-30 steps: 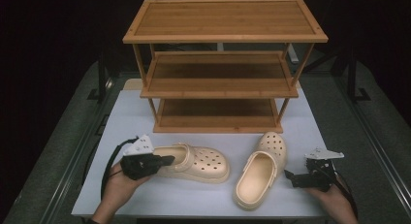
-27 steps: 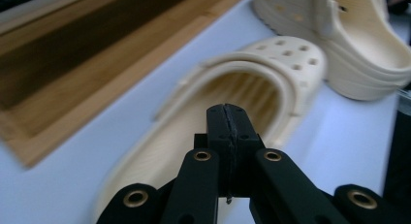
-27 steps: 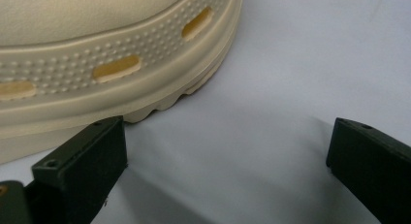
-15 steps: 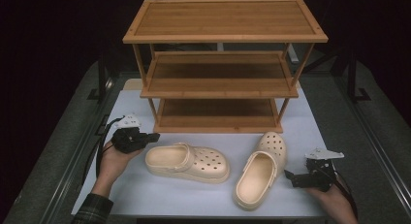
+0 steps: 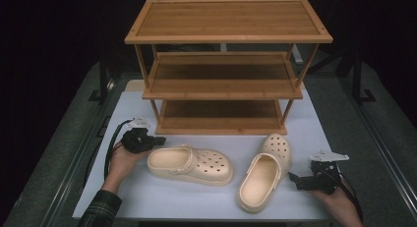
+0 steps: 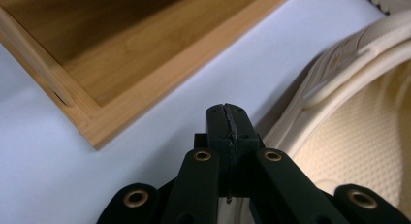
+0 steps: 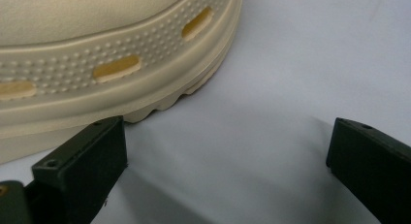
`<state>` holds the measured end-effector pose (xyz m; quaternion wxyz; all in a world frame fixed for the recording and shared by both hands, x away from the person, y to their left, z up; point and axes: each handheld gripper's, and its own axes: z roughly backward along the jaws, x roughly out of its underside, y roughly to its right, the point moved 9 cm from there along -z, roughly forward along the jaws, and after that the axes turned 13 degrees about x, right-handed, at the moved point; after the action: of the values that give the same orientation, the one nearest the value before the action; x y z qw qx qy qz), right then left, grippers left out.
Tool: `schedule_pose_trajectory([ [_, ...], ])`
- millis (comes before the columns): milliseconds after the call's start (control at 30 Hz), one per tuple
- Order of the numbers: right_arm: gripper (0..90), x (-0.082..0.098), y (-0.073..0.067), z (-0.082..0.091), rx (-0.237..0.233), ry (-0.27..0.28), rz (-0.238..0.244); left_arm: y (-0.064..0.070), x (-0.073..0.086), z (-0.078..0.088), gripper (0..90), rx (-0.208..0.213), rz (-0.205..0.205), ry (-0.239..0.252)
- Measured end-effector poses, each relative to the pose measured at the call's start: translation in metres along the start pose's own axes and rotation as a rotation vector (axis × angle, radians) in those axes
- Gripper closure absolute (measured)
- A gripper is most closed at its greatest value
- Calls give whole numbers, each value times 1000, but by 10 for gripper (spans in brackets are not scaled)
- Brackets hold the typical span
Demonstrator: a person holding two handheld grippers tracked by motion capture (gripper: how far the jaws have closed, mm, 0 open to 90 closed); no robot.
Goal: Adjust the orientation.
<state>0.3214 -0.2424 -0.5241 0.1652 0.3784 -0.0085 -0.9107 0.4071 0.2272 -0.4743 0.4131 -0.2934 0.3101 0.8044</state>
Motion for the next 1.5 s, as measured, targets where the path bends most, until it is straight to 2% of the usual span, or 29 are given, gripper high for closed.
schedule_pose_trajectory([
  [233,6,0,0,0,-1,1,-2,4,6,-5,900,13,3,-26],
  [500,6,0,0,0,-1,1,-2,12,16,4,900,19,4,-33],
  [800,6,0,0,0,-2,0,-2,31,36,21,900,18,4,-42],
  [1167,6,0,0,0,-2,-2,-1,62,59,37,900,32,6,-40],
  [1400,6,0,0,0,-2,-2,-2,62,60,37,900,36,15,-38],
  [1500,6,0,0,0,-3,0,-2,60,57,43,900,24,12,-17],
])
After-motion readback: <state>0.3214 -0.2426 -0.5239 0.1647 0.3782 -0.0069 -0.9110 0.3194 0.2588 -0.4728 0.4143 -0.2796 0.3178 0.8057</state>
